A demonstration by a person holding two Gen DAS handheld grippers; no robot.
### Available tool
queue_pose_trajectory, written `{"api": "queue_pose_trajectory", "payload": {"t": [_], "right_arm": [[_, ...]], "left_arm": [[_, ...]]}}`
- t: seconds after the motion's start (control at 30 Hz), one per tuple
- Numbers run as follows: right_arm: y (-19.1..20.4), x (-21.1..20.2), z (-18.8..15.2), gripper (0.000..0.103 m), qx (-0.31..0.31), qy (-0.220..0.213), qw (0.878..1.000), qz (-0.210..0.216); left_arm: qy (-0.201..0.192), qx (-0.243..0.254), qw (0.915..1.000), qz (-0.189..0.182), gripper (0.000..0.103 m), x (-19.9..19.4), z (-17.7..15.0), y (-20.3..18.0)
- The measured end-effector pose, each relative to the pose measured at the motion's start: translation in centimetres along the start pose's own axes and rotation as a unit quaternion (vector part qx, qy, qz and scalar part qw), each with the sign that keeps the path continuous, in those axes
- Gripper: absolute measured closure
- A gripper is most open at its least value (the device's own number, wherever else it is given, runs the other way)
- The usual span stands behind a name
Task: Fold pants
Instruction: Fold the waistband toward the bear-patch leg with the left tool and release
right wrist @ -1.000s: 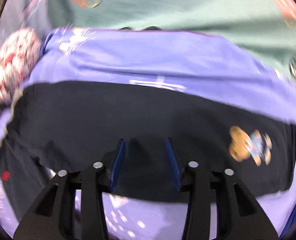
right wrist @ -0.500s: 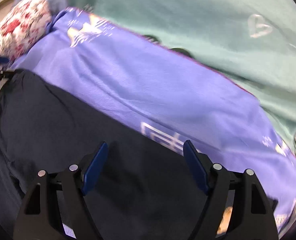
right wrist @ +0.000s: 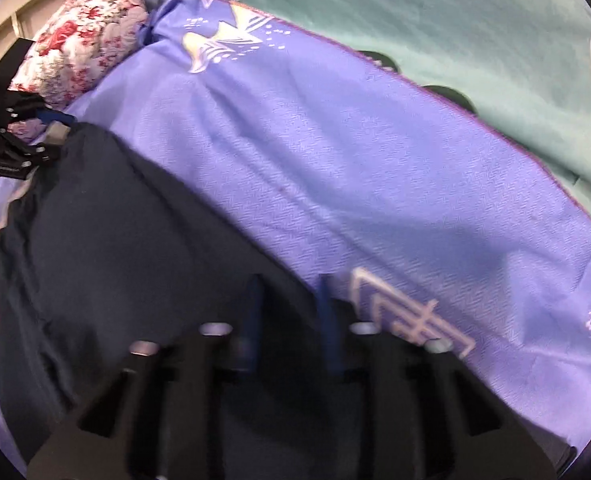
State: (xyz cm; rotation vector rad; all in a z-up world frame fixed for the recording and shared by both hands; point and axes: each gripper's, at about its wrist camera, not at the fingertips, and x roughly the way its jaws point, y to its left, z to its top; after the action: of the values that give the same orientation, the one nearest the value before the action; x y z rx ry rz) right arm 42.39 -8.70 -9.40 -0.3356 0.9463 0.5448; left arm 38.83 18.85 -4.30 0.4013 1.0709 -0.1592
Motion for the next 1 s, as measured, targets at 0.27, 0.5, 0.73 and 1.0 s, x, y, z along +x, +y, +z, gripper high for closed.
{"api": "queue_pose_trajectory", "payload": {"t": [0.27, 0.5, 0.73, 1.0], "right_arm": [[0.6, -5.7, -1.0, 0.099, 0.047, -0.039, 0.998, 0.017], [3.5, -14.8, -5.0, 0.099, 0.058, -0.081, 0.993, 0.062], [9.0, -17.8, -14.2, 0.099, 0.076, -0.069, 0.987, 0.12], [11.8, -12.1, -20.4, 0.099, 0.142, -0.026, 0.982, 0.119]], "left_arm": [[-0.031, 0.011, 0.9992, 0.022, 0.086, -4.3, 0.4, -1.0], [-0.087, 0.014, 0.9961, -0.013, 0.087, -12.5, -2.2, -1.5], [-0.104, 0.022, 0.9934, -0.043, 0.087, -16.1, -9.4, -3.4], [-0.002, -0.07, 0.9961, -0.053, 0.085, -12.1, -15.6, -5.4]]}}
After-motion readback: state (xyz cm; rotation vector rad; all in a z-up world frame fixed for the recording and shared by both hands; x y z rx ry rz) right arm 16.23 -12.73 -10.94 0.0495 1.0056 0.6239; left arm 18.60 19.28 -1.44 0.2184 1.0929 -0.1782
